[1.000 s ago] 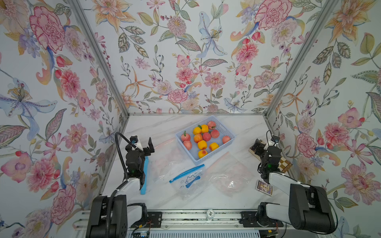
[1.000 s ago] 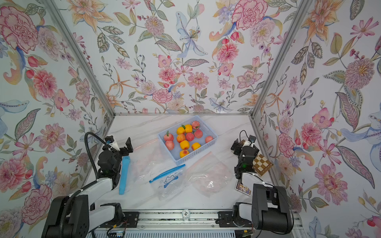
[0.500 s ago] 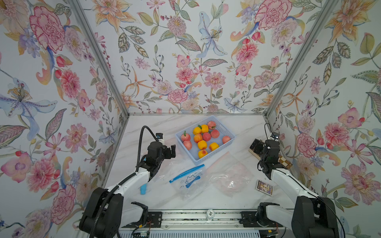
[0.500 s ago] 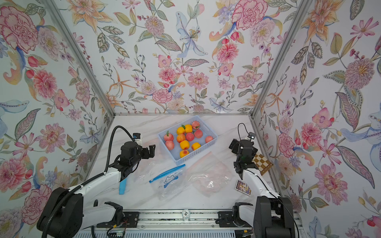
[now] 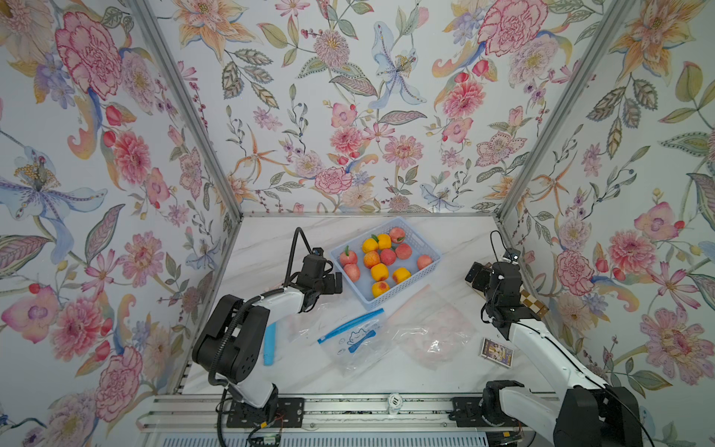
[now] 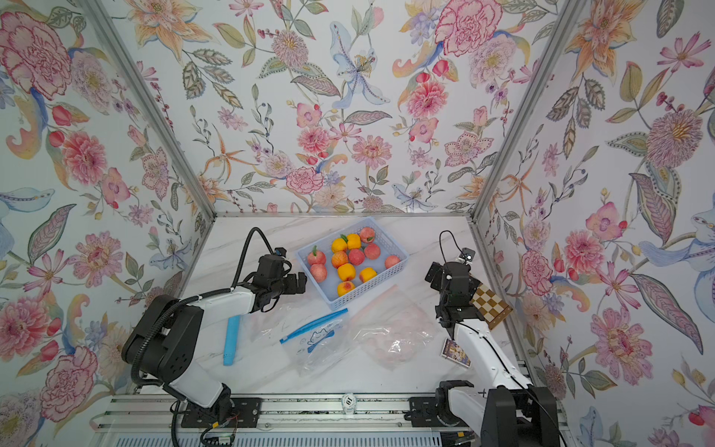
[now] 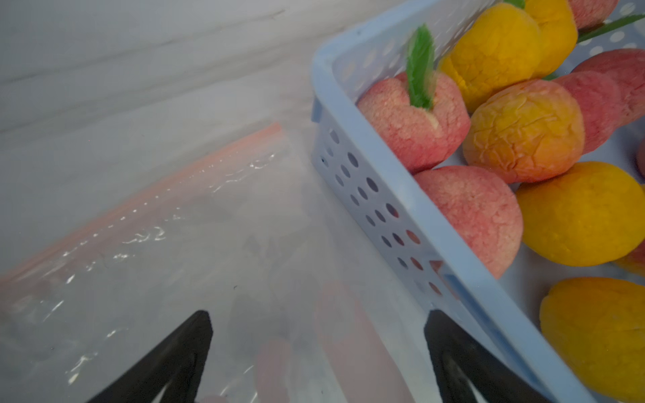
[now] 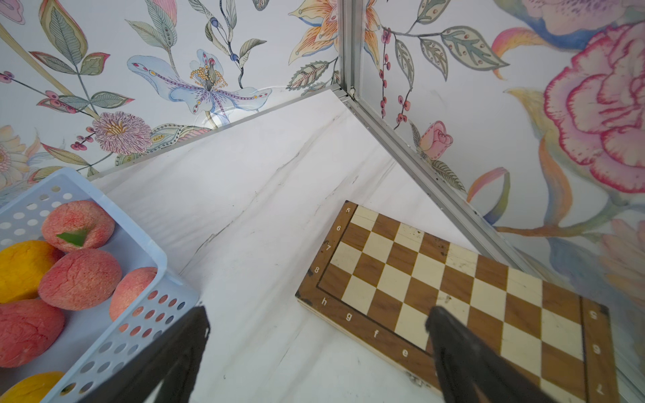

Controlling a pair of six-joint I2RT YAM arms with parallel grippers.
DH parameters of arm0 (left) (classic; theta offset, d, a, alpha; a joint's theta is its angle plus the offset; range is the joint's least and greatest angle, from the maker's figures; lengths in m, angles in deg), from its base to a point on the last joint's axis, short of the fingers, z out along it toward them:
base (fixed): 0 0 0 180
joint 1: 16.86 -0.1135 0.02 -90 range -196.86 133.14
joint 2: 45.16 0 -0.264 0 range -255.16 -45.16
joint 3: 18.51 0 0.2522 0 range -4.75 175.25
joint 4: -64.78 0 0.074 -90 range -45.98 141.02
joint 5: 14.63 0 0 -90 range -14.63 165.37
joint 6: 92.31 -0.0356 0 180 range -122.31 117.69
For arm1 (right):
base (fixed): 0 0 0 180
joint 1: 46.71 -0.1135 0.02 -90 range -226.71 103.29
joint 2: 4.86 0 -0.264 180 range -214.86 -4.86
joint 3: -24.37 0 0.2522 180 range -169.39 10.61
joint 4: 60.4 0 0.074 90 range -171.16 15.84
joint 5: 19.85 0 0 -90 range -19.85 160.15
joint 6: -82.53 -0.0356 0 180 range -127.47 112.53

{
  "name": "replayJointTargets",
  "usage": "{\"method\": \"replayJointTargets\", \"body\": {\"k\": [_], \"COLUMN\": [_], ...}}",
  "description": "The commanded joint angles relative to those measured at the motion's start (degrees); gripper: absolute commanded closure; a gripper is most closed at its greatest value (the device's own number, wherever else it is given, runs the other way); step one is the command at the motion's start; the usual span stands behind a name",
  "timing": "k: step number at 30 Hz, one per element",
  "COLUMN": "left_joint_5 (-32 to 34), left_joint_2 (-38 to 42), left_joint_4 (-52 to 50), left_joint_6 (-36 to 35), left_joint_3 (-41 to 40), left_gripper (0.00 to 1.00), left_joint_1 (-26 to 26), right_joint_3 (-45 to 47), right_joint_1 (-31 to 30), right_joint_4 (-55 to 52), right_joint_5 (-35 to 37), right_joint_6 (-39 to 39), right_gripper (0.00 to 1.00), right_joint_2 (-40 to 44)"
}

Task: Place the peach in a zip-top bag and seal the zipper
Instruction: Pick up the zipper food storage bag at the center of the board.

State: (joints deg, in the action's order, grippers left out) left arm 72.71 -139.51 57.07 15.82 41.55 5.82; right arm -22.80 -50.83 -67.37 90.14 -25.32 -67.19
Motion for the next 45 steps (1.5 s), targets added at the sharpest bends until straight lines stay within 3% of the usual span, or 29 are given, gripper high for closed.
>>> {"method": "replayJointTargets", "body": {"k": [1, 6, 11, 21, 23, 37, 45], "left_joint_5": [1.1, 0.3, 0.3, -0.3, -0.3, -1.3, -2.8], "left_joint_2": [-1.6, -3.8, -5.2, -5.3, -4.2, 13.5, 19.0], "left_joint_4": [-5.1, -5.4, -4.5, -2.9, -2.7, -2.6, 0.1], "left_joint_6": [0.8, 0.5, 0.1, 0.5, 0.3, -5.1, -11.1], "left_joint_3": [1.7, 2.0, 2.5, 1.8, 1.6, 0.6, 0.1], "left_gripper": [0.01, 0.02, 0.19, 0.81, 0.89, 0.99, 1.00], "left_joint_1": [0.6, 1.2, 1.6, 1.7, 1.7, 1.7, 1.7], "right_joint_3": [0.2, 0.1, -0.6, -1.6, -1.8, -4.6, -6.2], "right_joint_1": [-0.6, -1.1, -1.9, -2.8, -2.9, -5.7, -6.6], "right_joint_4": [-1.6, -1.6, -1.5, -1.5, -1.7, -5.4, -6.6], "right_joint_5": [0.7, 0.7, 1.0, 3.0, 3.0, 1.7, 0.8], "right_joint_6": [0.0, -0.1, -0.4, -0.7, -0.6, 1.3, 1.2], "right_gripper": [0.01, 0.01, 0.01, 0.01, 0.01, 0.01, 0.01], "right_joint_2": [1.5, 2.0, 1.6, 1.0, 1.1, 3.7, 4.8]}}
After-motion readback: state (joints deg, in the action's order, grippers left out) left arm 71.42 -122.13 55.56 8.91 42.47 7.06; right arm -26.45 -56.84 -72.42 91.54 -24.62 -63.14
